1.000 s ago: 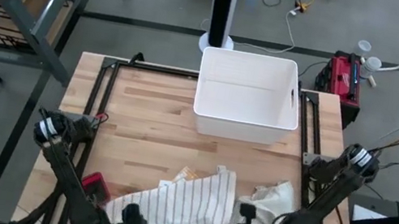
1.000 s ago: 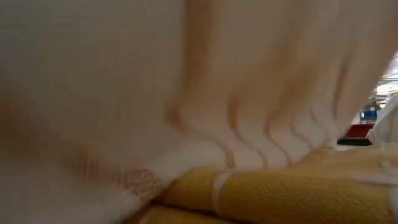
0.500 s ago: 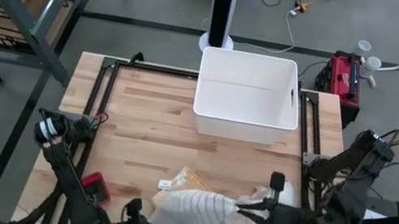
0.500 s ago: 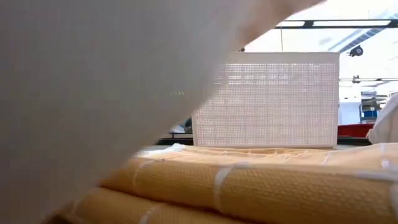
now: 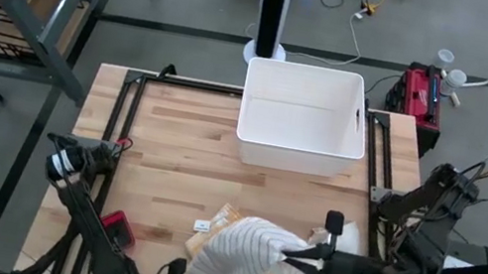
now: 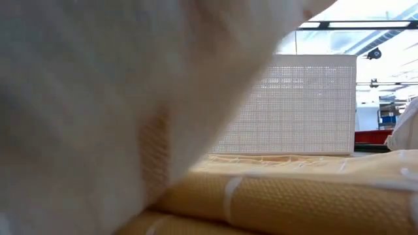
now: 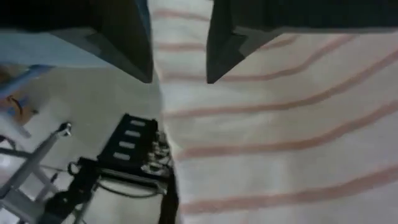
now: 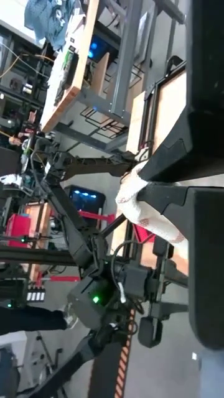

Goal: Fold towel
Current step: Fold the brown patterned towel

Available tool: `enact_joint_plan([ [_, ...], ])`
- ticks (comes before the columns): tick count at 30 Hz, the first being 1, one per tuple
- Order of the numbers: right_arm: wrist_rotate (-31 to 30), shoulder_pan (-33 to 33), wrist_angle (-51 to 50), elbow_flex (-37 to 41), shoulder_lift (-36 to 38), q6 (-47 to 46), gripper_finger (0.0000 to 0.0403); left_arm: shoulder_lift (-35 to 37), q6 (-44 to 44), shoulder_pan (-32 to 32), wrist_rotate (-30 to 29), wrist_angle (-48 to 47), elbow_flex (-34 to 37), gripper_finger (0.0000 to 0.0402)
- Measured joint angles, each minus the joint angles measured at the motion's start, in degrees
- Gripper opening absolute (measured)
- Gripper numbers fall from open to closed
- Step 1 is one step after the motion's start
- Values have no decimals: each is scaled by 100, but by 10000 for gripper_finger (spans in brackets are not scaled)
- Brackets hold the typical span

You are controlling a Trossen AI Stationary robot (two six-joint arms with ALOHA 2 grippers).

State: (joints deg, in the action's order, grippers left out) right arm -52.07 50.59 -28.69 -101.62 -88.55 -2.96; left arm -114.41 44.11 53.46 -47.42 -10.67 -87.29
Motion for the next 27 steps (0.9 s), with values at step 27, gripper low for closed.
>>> enact_joint_plan([
  [27, -48, -76, -577, 15, -271, -647, 0, -1631, 1772, -788, 1779, -1144, -1239, 197],
])
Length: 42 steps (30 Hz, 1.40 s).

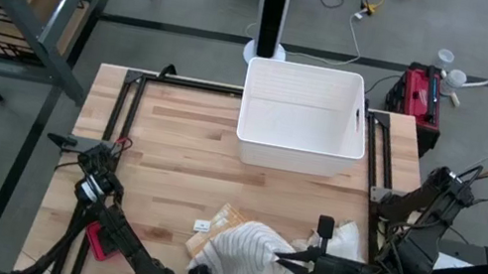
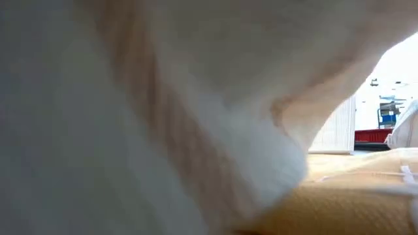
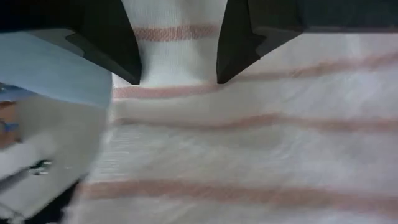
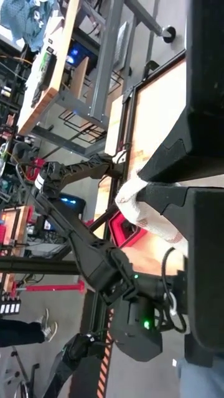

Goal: Fold towel
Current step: Fold the brown patterned towel

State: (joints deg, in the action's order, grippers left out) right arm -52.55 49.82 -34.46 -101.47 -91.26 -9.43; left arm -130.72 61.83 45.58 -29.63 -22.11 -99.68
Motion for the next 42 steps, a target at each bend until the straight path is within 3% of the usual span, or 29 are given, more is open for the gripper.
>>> enact_joint_plan([
  [7, -1, 0, -18, 64, 2, -10, 0, -44, 124, -28, -445, -331, -36, 196],
  [15, 2, 0, -272, 149, 2, -305, 0, -92, 314, -304, -494, -389, 403, 180],
  [21, -11, 0, -390, 205, 7, -422, 0, -65, -666, -313, -452, 537, 399, 148],
  [27, -22, -7, -377, 300, 7, -484, 0, 45, -1146, -411, -764, 643, 242, 132],
  [34, -62, -28, -403, 486, 7, -650, 0, -17, -885, -495, 63, 631, 409, 124],
  [42, -165, -50, -394, 544, 7, -667, 0, -157, -906, -542, 189, 687, 420, 139],
])
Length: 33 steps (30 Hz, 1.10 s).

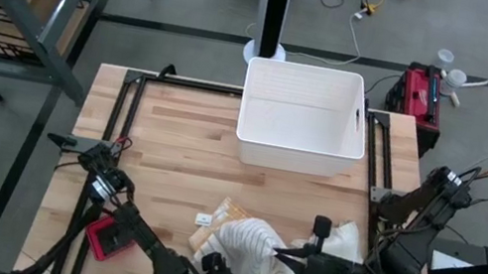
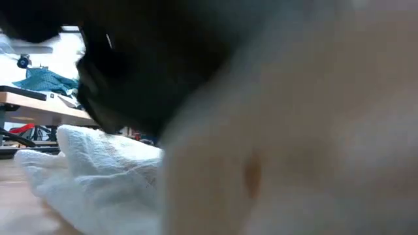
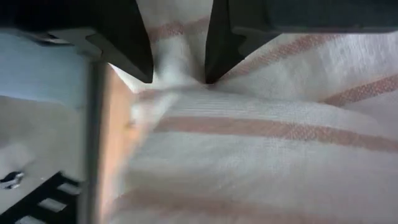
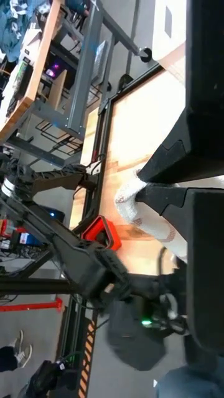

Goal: Fold towel
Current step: Fold the brown patterned towel

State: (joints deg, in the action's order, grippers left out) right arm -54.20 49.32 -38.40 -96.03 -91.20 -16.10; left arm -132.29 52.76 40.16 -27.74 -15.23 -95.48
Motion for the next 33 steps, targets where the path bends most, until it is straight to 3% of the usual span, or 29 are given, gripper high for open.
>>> enact_joint_plan([
  [3, 1, -23, -3, 4, 0, -2, 0, -193, 80, -111, 110, 92, -41, 124],
  [7, 1, -24, -53, 7, 0, 6, 0, -213, -56, -69, -45, -25, -131, 25],
  [8, 9, -24, -80, 7, 0, 11, 0, -150, -164, -17, -123, -172, -145, 15],
  [11, 18, -8, -394, -50, 28, -76, 0, 233, -167, 233, -428, -1140, -223, 5],
  [17, 12, 83, -1870, -219, 179, -1082, 0, 1140, 938, 759, -1380, -3372, -592, 2],
  [24, -3, 103, -3794, -221, 278, -2486, 0, 2171, 1574, 1053, -2148, -4903, -614, 1],
  [29, -186, 247, -4694, -395, 548, -3174, 0, 2864, 2540, 1111, -1894, -6646, -588, 1],
  [33, -486, 346, -4742, -585, 840, -3059, 0, 3356, 3351, 1117, -700, -7526, -551, 0],
])
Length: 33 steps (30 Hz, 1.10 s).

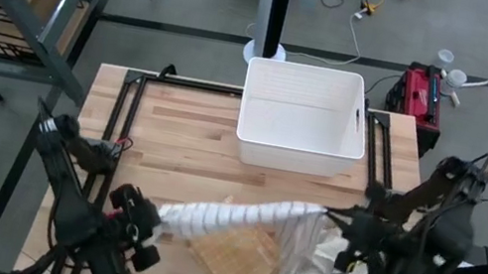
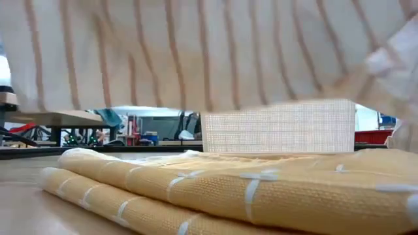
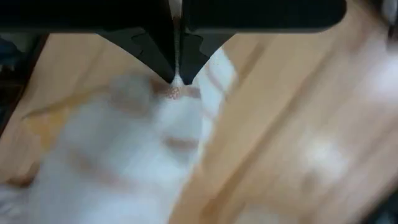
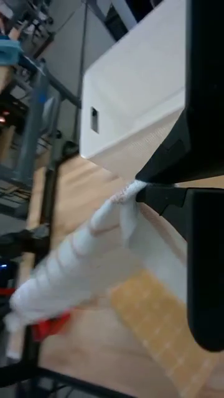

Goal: Fold towel
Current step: Fold the brown patterned towel

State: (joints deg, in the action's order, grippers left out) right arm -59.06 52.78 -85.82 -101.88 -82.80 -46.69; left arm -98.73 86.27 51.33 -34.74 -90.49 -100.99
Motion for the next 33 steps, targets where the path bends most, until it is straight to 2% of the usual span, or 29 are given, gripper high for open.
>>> enact_joint_plan([
  [2, -119, 16, 4, -123, 160, 217, 0, 230, 12, 12, 215, 110, 166, 0],
  [6, -116, 73, 11, -293, 528, 668, 0, 589, 131, 77, 153, 65, 205, 0],
  [13, 1248, 82, 98, -307, 1107, 1244, 0, 1037, 26, 135, -352, 72, 128, 0],
  [19, 1938, 83, 291, -295, 1125, 1333, 0, 1582, 89, 139, -477, 44, -95, 0],
  [22, 1795, 84, 787, -294, 1039, 1694, 0, 1680, -283, 158, -600, 32, -377, 0],
  [27, 805, 83, 1266, -561, 994, 2262, 0, 1663, -1314, 192, -1239, 25, -1207, 0],
  [30, 808, 84, 1617, -716, 1013, 2684, 0, 1524, -2026, 305, -1596, 32, -1784, 0],
  [33, 1165, 86, 1945, -813, 1002, 2824, 0, 1364, -2520, 492, -1835, 41, -2302, 0],
])
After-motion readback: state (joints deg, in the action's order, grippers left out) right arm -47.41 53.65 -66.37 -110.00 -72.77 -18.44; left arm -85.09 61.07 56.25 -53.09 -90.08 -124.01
